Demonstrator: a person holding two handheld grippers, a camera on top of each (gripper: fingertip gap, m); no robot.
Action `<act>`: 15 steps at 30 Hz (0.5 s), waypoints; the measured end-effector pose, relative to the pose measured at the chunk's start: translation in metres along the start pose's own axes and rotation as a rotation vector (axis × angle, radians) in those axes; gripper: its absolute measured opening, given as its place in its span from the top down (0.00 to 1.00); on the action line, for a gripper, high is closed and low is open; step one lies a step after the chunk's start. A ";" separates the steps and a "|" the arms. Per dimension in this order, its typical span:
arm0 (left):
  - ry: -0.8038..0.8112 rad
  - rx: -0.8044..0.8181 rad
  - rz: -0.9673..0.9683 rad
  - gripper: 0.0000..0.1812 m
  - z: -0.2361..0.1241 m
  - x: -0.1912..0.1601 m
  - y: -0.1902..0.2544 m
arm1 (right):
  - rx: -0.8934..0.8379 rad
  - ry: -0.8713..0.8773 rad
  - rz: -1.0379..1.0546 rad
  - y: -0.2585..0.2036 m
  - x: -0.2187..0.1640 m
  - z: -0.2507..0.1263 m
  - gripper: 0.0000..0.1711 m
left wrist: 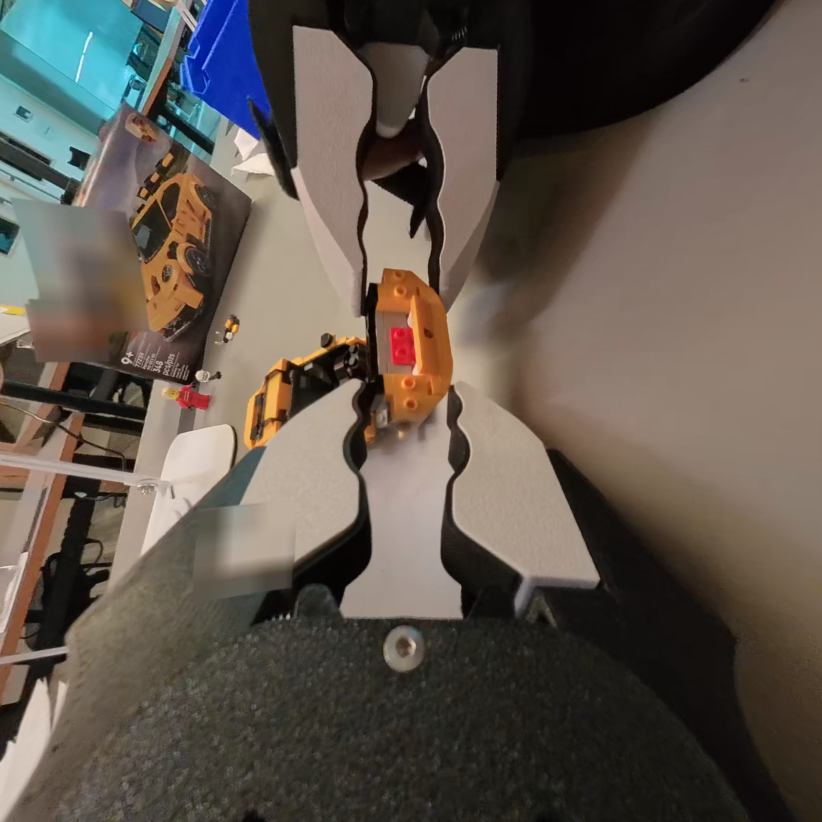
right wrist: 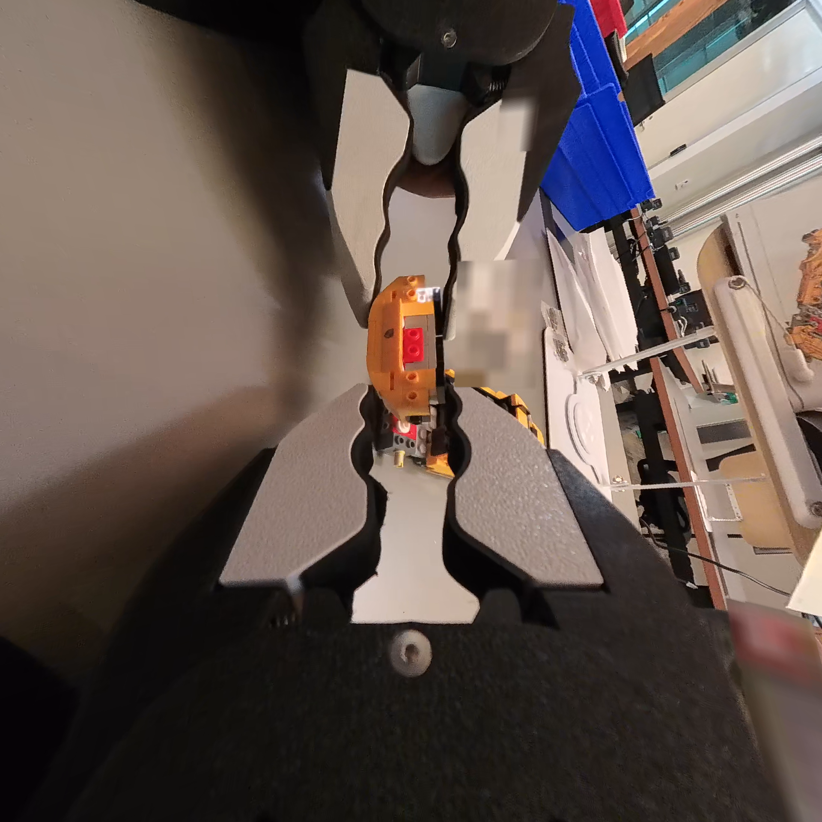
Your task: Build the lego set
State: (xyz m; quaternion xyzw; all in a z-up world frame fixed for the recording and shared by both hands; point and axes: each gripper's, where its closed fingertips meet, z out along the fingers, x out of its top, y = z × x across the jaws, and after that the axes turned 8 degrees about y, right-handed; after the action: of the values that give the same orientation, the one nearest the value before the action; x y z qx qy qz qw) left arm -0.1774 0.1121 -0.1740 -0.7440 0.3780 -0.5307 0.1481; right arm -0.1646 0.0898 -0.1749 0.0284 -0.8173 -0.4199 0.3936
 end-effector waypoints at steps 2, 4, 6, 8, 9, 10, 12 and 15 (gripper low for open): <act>-0.009 -0.006 0.004 0.82 0.000 -0.001 0.001 | 0.005 -0.005 -0.002 -0.002 0.000 0.001 0.83; -0.009 -0.006 0.000 0.82 0.000 -0.001 0.001 | 0.005 -0.004 0.002 -0.001 0.001 0.002 0.83; -0.006 -0.010 -0.016 0.82 0.000 -0.001 0.001 | 0.008 -0.003 0.015 0.001 0.003 0.002 0.83; -0.005 -0.015 -0.027 0.82 -0.001 -0.001 0.001 | 0.009 0.000 0.025 0.002 0.003 0.003 0.83; -0.005 -0.015 -0.030 0.82 -0.001 0.000 0.001 | 0.008 0.001 0.027 0.002 0.003 0.003 0.83; -0.004 -0.018 -0.036 0.82 -0.001 0.000 0.001 | 0.009 0.003 0.031 0.002 0.002 0.004 0.83; -0.002 -0.023 -0.049 0.82 -0.001 0.000 0.001 | 0.011 0.006 0.037 0.003 0.002 0.004 0.83; -0.003 -0.040 -0.090 0.82 -0.002 0.000 0.003 | 0.020 0.012 0.062 0.003 0.002 0.004 0.83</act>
State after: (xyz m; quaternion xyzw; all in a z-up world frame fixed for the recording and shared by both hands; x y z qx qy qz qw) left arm -0.1800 0.1105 -0.1748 -0.7638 0.3545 -0.5282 0.1096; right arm -0.1678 0.0930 -0.1730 0.0097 -0.8197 -0.3990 0.4108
